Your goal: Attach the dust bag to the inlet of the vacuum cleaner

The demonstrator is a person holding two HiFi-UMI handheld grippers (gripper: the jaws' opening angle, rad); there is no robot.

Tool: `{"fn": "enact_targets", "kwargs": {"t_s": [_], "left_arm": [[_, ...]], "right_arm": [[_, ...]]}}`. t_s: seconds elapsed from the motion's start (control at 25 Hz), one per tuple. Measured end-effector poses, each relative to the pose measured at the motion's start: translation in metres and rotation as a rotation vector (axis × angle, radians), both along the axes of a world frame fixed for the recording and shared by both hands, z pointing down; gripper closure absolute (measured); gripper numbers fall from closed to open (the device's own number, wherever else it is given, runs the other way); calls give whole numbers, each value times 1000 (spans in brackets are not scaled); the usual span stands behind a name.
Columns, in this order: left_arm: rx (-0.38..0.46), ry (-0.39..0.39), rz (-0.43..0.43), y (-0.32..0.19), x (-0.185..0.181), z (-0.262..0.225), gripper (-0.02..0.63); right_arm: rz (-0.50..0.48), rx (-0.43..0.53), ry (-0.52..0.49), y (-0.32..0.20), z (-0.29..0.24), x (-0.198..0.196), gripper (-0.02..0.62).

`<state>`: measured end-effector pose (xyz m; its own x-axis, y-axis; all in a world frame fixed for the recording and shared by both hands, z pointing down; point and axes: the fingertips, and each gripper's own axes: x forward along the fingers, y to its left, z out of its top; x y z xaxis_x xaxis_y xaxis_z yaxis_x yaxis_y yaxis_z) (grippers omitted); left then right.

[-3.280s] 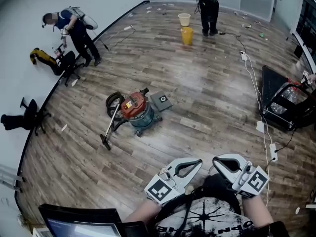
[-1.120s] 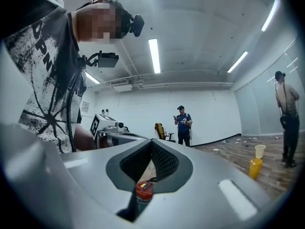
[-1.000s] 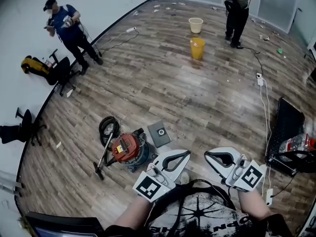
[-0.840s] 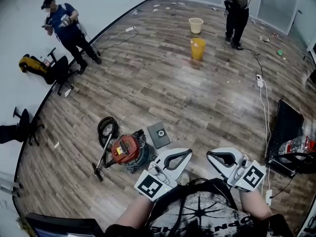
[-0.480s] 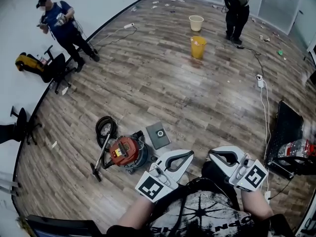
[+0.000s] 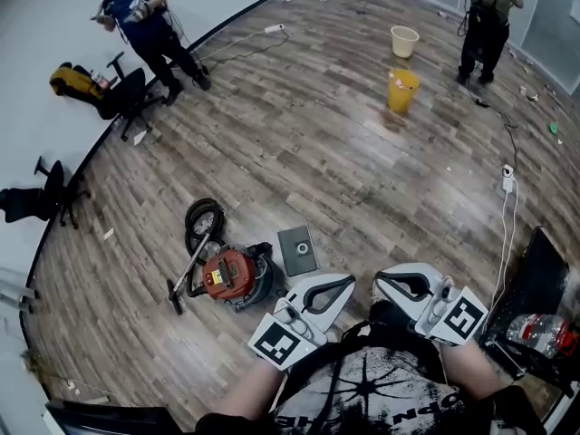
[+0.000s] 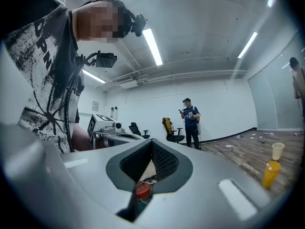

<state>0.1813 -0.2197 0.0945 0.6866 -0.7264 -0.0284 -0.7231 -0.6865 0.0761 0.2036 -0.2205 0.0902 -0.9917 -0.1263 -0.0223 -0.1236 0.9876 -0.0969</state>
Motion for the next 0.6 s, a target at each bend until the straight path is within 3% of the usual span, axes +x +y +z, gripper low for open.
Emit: {"fn": "enact_targets", "kwargs": {"t_s": [0.2, 0.6], "left_arm": [[-37, 16, -153, -68, -3, 4, 606], [-95, 19, -316, -146, 14, 15, 606]], "right_arm": [[-111, 58, -18, -68, -7, 2, 588], [-198, 38, -19, -173, 6, 28, 588]]}}
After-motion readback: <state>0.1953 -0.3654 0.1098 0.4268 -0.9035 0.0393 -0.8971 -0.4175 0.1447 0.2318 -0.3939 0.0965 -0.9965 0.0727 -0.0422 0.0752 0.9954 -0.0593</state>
